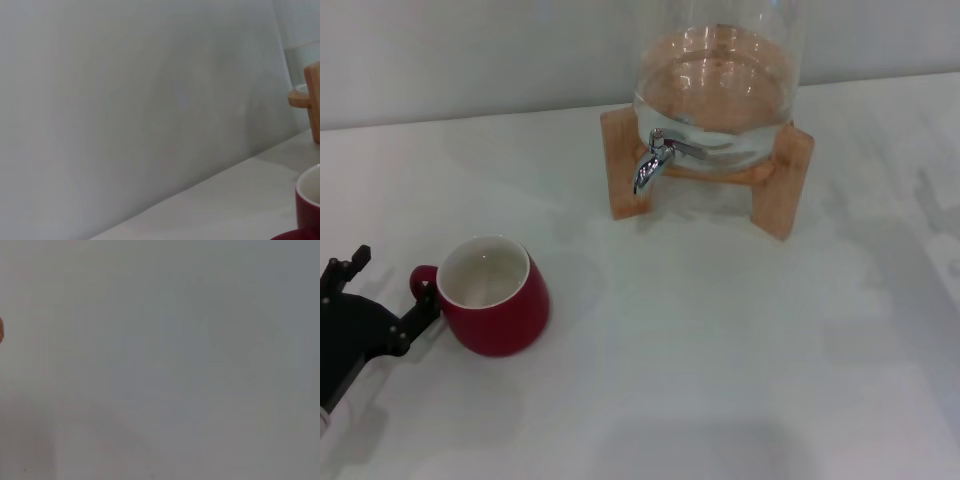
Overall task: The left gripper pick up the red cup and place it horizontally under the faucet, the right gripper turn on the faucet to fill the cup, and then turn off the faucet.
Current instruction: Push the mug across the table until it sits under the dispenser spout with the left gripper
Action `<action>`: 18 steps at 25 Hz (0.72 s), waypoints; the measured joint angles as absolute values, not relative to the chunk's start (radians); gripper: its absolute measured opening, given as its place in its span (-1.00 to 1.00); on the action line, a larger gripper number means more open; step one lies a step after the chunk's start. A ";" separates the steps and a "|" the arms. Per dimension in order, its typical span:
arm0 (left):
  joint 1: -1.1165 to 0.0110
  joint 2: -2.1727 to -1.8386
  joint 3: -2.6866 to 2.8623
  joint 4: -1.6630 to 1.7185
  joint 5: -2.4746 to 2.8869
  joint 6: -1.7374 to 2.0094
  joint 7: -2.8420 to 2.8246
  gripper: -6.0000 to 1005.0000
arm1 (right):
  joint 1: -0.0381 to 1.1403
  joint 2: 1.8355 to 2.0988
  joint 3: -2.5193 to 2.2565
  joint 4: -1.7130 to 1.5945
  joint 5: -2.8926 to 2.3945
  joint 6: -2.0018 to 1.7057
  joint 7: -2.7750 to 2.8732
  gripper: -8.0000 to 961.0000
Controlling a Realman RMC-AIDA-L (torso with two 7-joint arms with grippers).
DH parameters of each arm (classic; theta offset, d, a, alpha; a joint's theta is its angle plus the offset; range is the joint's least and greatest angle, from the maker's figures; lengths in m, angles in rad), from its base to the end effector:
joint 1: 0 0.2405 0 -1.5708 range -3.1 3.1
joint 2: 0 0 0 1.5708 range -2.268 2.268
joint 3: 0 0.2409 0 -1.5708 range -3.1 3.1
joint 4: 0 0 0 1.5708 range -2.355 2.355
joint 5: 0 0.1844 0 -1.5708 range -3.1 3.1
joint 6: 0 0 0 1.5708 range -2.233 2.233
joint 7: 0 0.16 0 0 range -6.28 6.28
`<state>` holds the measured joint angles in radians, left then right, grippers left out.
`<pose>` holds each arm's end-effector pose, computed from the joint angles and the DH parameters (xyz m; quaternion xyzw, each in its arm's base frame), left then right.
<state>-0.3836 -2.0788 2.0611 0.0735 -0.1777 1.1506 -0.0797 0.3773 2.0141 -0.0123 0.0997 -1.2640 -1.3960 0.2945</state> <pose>-0.3063 0.2906 -0.0393 -0.8342 -0.1240 -0.1890 0.5030 0.3379 0.2958 0.0666 -0.5969 0.2580 0.3503 0.6741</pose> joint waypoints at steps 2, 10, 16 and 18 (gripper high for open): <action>-0.384 -2.079 2.061 0.073 -0.178 1.151 -0.080 0.75 | 0.377 2.014 -0.012 0.100 -1.264 -1.397 0.294 0.53; -0.388 -2.079 2.059 0.072 -0.181 1.150 -0.080 0.75 | 0.377 2.016 -0.012 0.101 -1.264 -1.398 0.295 0.53; -0.390 -2.079 2.057 0.072 -0.182 1.147 -0.080 0.71 | 0.377 2.016 -0.012 0.101 -1.264 -1.398 0.295 0.53; -0.390 -2.079 2.057 0.072 -0.182 1.146 -0.080 0.66 | 0.377 2.016 -0.012 0.101 -1.264 -1.398 0.295 0.53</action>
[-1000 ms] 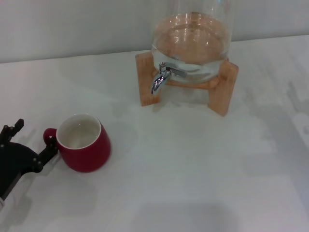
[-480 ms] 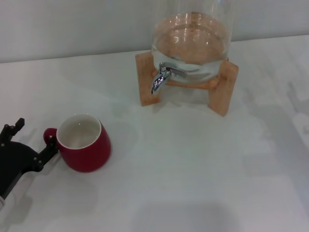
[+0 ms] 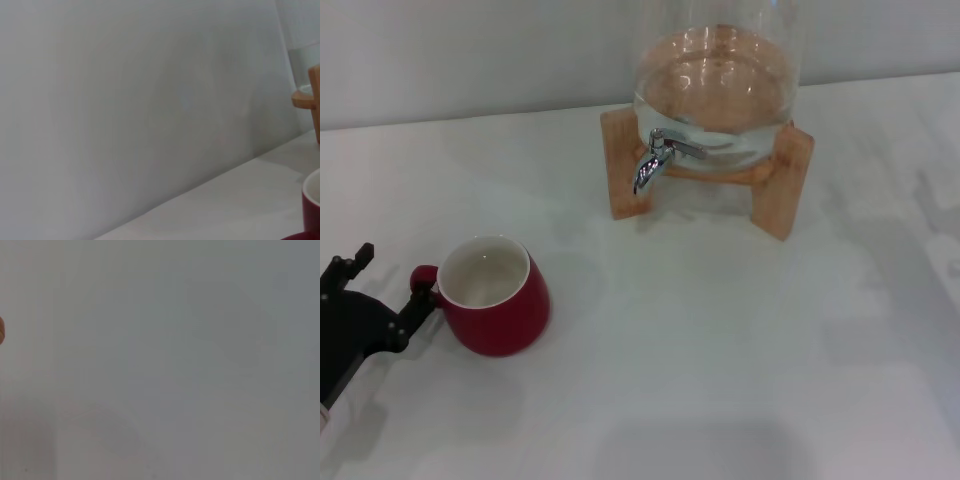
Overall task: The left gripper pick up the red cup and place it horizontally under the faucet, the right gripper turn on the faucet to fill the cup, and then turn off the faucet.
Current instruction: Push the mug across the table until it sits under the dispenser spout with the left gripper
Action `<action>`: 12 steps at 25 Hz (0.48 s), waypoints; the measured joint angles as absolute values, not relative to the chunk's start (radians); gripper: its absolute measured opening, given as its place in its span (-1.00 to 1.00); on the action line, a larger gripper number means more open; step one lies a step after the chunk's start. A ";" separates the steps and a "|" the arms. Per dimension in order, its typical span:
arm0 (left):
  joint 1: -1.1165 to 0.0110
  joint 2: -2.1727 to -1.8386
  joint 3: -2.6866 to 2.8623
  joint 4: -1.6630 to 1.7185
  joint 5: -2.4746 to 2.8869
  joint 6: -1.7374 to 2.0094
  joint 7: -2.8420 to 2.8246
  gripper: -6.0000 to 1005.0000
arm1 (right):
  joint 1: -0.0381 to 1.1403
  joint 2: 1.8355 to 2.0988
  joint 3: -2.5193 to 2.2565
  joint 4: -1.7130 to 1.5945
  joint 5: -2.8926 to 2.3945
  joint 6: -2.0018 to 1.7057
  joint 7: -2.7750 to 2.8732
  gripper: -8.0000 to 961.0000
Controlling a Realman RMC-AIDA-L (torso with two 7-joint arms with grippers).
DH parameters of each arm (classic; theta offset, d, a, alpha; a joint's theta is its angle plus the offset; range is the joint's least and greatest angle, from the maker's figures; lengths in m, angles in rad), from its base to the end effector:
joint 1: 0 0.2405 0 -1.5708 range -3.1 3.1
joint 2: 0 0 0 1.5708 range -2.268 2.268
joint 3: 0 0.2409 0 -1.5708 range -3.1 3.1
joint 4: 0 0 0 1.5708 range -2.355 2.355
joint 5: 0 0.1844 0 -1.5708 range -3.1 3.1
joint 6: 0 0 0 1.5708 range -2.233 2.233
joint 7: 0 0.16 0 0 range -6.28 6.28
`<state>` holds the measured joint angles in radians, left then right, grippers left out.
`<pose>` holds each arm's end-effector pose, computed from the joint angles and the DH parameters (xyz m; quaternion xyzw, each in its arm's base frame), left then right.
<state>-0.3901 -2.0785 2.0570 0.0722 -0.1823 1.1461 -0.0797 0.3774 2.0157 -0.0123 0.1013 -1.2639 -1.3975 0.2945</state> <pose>-0.3060 0.2931 -0.0383 -0.8327 -0.1246 -0.1887 0.5054 0.3373 0.2957 0.0657 -0.5966 0.2586 0.3516 0.6734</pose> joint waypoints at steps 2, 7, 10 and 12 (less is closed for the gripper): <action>-0.391 -2.079 2.057 0.073 -0.183 1.142 -0.080 0.61 | 0.377 2.016 -0.012 0.101 -1.264 -1.397 0.295 0.53; -0.392 -2.079 2.057 0.076 -0.185 1.132 -0.072 0.50 | 0.377 2.016 -0.012 0.101 -1.264 -1.398 0.295 0.53; -0.393 -2.080 2.057 0.081 -0.187 1.124 -0.061 0.43 | 0.377 2.016 -0.012 0.101 -1.264 -1.398 0.295 0.53; -0.393 -2.080 2.057 0.081 -0.187 1.122 -0.057 0.39 | 0.377 2.016 -0.012 0.101 -1.264 -1.399 0.295 0.53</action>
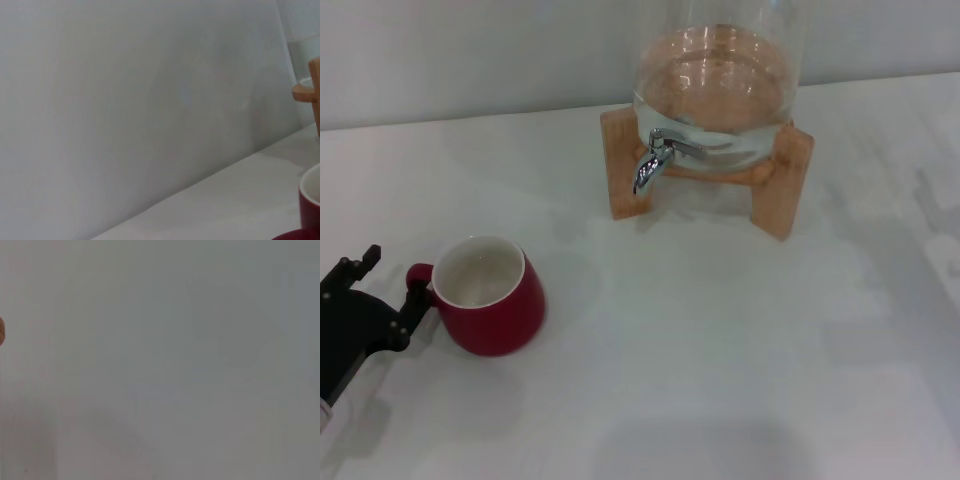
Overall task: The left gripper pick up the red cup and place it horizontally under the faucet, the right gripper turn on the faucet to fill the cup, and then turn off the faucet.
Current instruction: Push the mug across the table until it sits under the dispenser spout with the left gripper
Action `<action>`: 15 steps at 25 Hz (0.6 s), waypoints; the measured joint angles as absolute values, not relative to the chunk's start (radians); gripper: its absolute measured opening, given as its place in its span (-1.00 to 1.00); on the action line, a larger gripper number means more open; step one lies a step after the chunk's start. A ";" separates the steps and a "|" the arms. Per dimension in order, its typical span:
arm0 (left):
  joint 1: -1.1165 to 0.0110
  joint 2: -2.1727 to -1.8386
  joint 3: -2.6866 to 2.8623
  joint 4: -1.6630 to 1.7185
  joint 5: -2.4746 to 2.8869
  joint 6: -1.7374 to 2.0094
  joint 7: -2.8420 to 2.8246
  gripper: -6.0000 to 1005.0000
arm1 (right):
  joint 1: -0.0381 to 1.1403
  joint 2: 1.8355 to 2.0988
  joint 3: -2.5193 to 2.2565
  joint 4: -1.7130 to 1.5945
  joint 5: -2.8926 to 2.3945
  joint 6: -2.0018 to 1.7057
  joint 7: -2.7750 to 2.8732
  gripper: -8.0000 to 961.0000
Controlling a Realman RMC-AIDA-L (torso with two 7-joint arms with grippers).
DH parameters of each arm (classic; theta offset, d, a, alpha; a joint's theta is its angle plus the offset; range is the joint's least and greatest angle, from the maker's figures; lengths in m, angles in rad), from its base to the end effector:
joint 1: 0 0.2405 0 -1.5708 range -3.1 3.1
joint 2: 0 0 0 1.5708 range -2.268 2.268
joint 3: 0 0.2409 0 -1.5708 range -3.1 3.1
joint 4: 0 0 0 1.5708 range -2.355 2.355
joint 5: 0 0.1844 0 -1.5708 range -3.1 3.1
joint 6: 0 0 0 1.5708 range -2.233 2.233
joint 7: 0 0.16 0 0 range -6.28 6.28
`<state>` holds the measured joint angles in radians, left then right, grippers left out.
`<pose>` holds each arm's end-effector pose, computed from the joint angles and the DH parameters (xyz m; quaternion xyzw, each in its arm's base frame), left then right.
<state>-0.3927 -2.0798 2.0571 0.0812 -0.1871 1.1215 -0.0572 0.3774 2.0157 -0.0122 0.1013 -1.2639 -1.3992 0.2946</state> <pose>-0.3064 0.2952 -0.0399 -0.8343 -0.1203 -0.1783 0.5077 0.3371 0.2956 0.0659 -0.5965 0.2580 0.3522 0.6735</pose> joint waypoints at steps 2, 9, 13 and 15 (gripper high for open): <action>-0.393 -2.080 2.057 0.081 -0.187 1.121 -0.057 0.35 | 0.377 2.016 -0.012 0.101 -1.264 -1.400 0.295 0.53; -0.393 -2.081 2.058 0.081 -0.187 1.121 -0.049 0.07 | 0.377 2.016 -0.014 0.101 -1.264 -1.401 0.295 0.53; -0.393 -2.082 2.060 0.081 -0.185 1.121 -0.033 -0.23 | 0.377 2.016 -0.014 0.101 -1.264 -1.401 0.295 0.53; -0.393 -2.082 2.061 0.081 -0.183 1.121 -0.031 -0.39 | 0.377 2.016 -0.014 0.101 -1.264 -1.401 0.295 0.53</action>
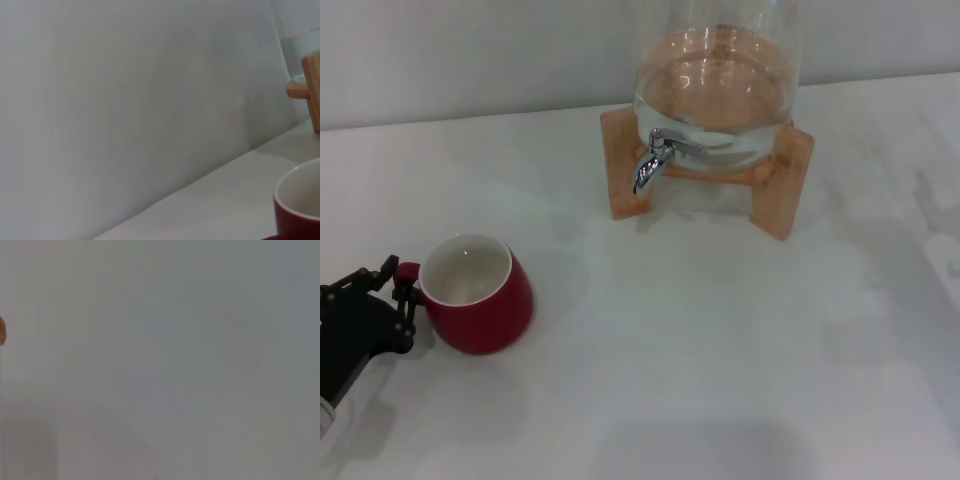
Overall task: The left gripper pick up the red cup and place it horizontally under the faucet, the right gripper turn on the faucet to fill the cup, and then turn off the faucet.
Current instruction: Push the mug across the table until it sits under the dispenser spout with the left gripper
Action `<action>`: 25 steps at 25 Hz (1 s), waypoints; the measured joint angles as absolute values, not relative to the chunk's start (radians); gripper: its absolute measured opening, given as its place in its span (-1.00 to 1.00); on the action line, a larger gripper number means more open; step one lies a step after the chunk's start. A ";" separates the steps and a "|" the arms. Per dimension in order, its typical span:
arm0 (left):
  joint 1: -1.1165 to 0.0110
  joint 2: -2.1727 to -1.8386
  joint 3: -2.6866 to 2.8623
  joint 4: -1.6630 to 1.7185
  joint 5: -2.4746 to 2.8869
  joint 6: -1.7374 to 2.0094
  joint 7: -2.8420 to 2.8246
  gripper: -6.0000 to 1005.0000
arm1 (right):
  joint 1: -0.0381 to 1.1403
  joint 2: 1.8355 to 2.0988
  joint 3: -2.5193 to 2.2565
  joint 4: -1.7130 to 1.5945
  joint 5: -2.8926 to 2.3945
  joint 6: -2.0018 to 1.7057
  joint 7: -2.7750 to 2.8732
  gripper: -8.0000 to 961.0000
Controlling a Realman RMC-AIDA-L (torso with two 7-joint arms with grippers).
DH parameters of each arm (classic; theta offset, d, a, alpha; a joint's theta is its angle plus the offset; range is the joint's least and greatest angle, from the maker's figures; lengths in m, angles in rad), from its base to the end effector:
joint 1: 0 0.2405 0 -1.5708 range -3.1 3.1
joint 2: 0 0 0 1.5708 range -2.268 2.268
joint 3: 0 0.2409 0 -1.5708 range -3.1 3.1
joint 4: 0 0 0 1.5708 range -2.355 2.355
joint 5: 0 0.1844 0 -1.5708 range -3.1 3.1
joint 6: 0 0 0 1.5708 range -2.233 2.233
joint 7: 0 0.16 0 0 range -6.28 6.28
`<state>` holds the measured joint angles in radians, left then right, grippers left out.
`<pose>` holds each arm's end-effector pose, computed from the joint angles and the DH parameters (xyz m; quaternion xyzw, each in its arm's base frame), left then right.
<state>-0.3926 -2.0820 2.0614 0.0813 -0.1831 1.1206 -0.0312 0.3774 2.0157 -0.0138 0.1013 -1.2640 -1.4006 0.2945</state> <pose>-0.3055 0.2944 -0.0419 -0.8380 -0.1083 -0.1716 0.5065 0.3368 0.2956 0.0658 -0.5971 0.2573 0.3525 0.6731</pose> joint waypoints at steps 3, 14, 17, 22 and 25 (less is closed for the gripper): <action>-0.393 -2.083 2.062 0.081 -0.183 1.121 -0.026 -0.62 | 0.377 2.016 -0.014 0.101 -1.264 -1.401 0.295 0.53; -0.393 -2.084 2.058 0.090 -0.186 1.122 -0.033 -0.81 | 0.377 2.016 -0.014 0.101 -1.264 -1.402 0.295 0.53; -0.388 -2.084 2.056 0.117 -0.188 1.123 -0.037 -0.81 | 0.377 2.016 -0.014 0.101 -1.264 -1.402 0.295 0.53; -0.389 -2.083 2.054 0.137 -0.193 1.123 -0.040 -0.81 | 0.377 2.016 -0.014 0.101 -1.264 -1.402 0.294 0.53; -0.391 -2.085 2.054 0.137 -0.202 1.123 -0.050 -0.81 | 0.377 2.016 -0.014 0.101 -1.264 -1.402 0.295 0.53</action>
<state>-0.3910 -2.0849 2.0542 0.1374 -0.2018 1.1230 -0.0496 0.3774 2.0156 -0.0138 0.1013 -1.2639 -1.4021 0.2945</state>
